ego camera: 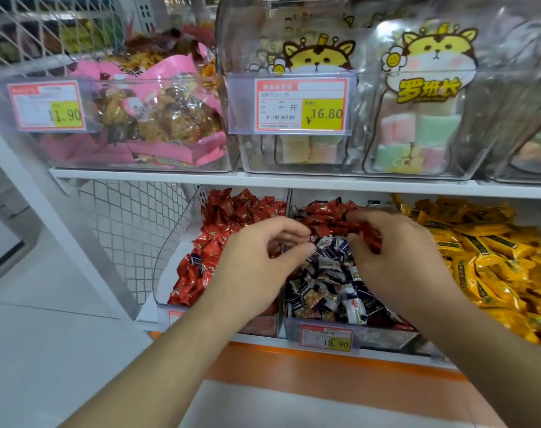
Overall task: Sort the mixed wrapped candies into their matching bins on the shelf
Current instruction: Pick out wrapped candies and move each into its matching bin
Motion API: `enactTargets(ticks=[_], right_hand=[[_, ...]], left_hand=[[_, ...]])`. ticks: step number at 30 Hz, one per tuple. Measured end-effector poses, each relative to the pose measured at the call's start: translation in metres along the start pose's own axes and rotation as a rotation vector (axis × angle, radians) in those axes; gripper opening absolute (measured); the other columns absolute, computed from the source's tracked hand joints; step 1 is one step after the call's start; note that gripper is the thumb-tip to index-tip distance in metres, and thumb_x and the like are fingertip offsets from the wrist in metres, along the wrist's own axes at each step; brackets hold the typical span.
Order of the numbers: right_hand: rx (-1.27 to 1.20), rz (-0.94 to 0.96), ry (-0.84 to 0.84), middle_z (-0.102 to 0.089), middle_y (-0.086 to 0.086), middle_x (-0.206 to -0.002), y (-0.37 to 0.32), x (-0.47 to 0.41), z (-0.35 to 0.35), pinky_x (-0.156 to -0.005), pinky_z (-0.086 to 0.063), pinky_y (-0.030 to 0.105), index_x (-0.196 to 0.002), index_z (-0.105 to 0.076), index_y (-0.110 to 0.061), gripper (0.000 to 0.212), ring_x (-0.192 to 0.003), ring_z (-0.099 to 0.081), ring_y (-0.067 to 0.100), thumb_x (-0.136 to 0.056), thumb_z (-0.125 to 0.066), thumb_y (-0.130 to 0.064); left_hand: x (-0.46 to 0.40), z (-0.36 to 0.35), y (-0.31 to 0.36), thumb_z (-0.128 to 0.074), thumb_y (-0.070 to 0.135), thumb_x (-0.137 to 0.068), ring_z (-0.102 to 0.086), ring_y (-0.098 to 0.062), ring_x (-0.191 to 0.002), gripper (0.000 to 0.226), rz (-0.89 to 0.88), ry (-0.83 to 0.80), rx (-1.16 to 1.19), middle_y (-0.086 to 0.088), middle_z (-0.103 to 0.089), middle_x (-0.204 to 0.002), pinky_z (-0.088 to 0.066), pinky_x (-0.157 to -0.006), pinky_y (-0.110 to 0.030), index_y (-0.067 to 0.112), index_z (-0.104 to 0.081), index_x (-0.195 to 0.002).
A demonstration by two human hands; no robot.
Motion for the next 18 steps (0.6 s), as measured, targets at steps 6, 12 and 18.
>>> enactTargets(ticks=[6,12,18], right_hand=[[-0.036,0.094,-0.079,-0.059,-0.014,-0.135,-0.017,0.006,-0.011,-0.094,-0.032,0.010,-0.138,-0.060,-0.030,0.038,-0.115,-0.046,-0.002,-0.100,-0.064,-0.027],[-0.025,0.173,-0.173,-0.054,-0.017,-0.143,-0.030,0.013,-0.034,-0.087,-0.022,-0.005,-0.141,-0.056,-0.032,0.040,-0.132,-0.046,0.002,-0.101,-0.060,-0.027],[-0.039,0.263,-0.243,-0.058,-0.016,-0.138,-0.047,0.025,-0.056,-0.095,-0.024,-0.003,-0.138,-0.060,-0.030,0.040,-0.130,-0.048,0.001,-0.099,-0.062,-0.021]], left_hand=[[-0.002,0.030,-0.016,-0.067,0.028,-0.099,-0.062,0.010,-0.106,0.019,0.020,0.100,-0.139,0.028,-0.070,-0.105,-0.048,-0.095,-0.017,0.038,-0.072,-0.114],[0.006,0.105,-0.065,-0.072,0.012,-0.092,-0.062,-0.007,-0.106,0.028,0.166,0.223,-0.559,0.014,-0.069,-0.114,-0.041,-0.090,-0.020,0.030,-0.073,-0.114],[0.006,0.124,-0.095,-0.074,0.012,-0.087,-0.048,-0.026,-0.133,0.050,0.175,0.176,-0.695,0.003,-0.057,-0.142,-0.034,-0.111,-0.036,0.025,-0.064,-0.134]])
Point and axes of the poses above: each hand's wrist, its own x-axis away from the middle knuckle, its own z-axis out of the back of the hand, y = z × x, the point moved 6 cm from there along -x, towards the middle knuckle
